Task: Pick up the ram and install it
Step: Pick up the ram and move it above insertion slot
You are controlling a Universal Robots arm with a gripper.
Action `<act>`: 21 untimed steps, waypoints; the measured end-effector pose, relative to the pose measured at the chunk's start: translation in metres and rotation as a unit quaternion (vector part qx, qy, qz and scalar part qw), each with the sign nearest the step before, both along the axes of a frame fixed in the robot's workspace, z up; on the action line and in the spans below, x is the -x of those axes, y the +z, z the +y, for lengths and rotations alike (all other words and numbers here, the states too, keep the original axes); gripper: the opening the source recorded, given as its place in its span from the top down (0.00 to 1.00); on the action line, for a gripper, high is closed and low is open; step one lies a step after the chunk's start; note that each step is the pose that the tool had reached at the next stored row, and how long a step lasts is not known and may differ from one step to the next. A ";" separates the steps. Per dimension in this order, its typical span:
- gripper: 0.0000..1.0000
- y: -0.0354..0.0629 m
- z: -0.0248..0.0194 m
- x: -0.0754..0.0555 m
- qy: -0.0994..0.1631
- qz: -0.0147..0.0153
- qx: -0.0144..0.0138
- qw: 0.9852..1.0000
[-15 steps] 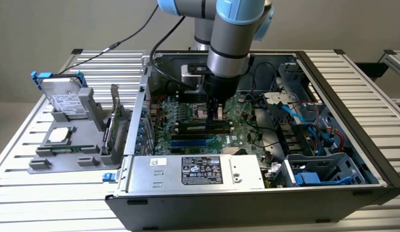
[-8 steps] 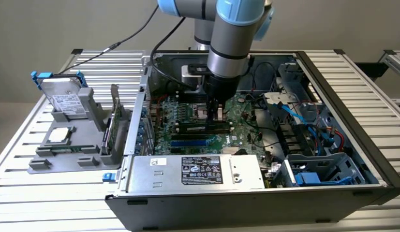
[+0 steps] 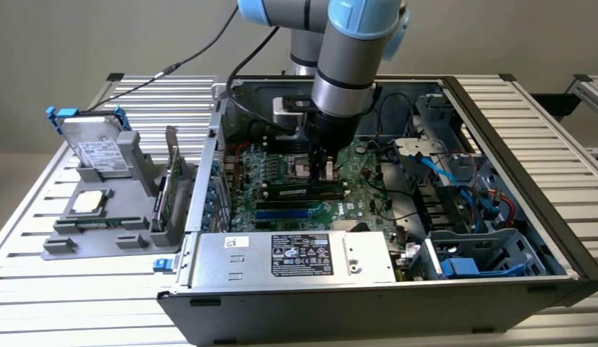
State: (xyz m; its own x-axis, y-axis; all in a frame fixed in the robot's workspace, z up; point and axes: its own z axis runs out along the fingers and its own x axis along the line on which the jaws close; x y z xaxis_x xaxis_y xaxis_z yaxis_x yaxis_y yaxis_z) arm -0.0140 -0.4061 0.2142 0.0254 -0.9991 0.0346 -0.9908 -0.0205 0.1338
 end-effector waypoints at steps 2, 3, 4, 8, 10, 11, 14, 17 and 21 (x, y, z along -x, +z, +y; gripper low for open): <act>0.86 0.0001 0.0001 -0.001 0.000 0.002 0.000 1.000; 0.86 0.0006 0.0000 -0.001 0.000 0.003 0.000 1.000; 0.86 0.0013 0.0000 -0.001 0.000 0.004 0.000 1.000; 0.86 0.0034 0.0005 -0.001 0.000 0.005 0.000 1.000; 0.86 0.0040 0.0008 -0.001 0.000 0.006 0.000 1.000; 0.86 0.0041 0.0008 -0.001 0.000 0.006 0.000 1.000; 0.86 0.0043 0.0009 -0.001 0.000 0.007 0.000 1.000; 0.86 0.0050 0.0010 -0.002 0.000 0.007 0.001 1.000; 0.86 0.0075 0.0012 -0.003 0.000 0.008 0.001 1.000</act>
